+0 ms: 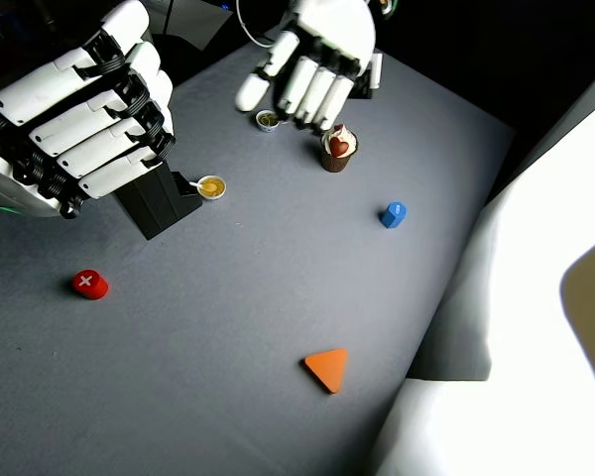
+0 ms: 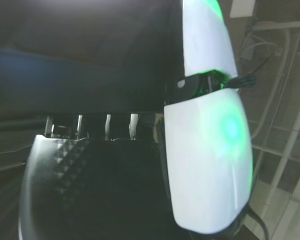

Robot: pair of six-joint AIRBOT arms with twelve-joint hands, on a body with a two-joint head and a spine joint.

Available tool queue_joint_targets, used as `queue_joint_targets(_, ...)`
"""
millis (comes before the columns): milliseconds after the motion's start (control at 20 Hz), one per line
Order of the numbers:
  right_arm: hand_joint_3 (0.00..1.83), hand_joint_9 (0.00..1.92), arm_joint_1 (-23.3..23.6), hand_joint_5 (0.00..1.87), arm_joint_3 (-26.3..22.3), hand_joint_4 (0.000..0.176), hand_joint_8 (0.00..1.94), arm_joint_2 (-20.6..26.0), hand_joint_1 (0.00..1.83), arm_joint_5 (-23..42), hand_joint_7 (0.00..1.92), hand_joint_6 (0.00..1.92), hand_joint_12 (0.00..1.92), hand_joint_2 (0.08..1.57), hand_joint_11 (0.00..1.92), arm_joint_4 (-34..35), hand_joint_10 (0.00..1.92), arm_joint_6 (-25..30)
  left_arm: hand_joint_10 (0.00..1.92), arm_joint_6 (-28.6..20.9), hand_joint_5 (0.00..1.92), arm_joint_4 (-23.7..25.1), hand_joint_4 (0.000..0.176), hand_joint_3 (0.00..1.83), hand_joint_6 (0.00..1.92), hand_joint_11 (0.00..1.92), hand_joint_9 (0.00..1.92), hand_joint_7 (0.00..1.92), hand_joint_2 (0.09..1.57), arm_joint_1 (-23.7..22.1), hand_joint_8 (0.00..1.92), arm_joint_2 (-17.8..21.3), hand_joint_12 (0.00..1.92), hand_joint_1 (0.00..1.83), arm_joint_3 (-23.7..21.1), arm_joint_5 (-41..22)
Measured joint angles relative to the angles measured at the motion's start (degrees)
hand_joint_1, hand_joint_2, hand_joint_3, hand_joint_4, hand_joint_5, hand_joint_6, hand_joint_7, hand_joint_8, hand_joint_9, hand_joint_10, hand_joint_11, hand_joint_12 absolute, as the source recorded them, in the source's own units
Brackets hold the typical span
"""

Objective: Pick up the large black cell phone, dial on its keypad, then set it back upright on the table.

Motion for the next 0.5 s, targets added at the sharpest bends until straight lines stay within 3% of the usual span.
queue_joint_targets(100,0.00,0.84,0.1,0.89,-0.2,0.000,1.24,0.0,1.48,0.0,0.75,0.84,1.55,1.14,0.91,0.0,1.29,0.0,1.92,0.3,0.00,-0.2,0.123,0.00,0.00,0.56,0.73,0.63,1.29,-0.3,1.60,-1.1,1.92,1.30,-0.6,0.1)
queue_joint_targets(250,0.00,0.85,0.1,0.86,-0.3,0.000,1.23,0.0,1.48,0.5,0.76,0.87,1.55,1.14,0.91,-0.3,1.26,0.2,1.92,0.3,0.00,0.6,0.146,0.00,0.00,0.49,0.71,0.64,1.29,-1.9,1.59,-2.5,1.92,1.30,-1.4,0.5)
queue_joint_targets(350,0.00,0.83,0.2,0.84,-0.3,0.000,1.29,0.1,1.48,1.3,0.72,0.90,1.56,1.16,0.91,0.3,1.30,0.2,1.92,0.1,0.00,0.8,0.150,0.00,0.00,0.52,0.70,0.65,1.28,-2.3,1.57,-2.8,1.92,1.30,-1.8,0.7)
queue_joint_targets(500,0.00,0.89,0.2,0.87,-0.3,0.000,1.16,0.2,1.49,2.1,0.81,0.89,1.59,1.14,0.89,0.7,1.19,0.2,1.92,-0.1,0.00,1.1,0.141,0.00,0.00,0.54,0.69,0.66,1.28,-2.5,1.56,-3.2,1.92,1.30,-2.0,1.0)
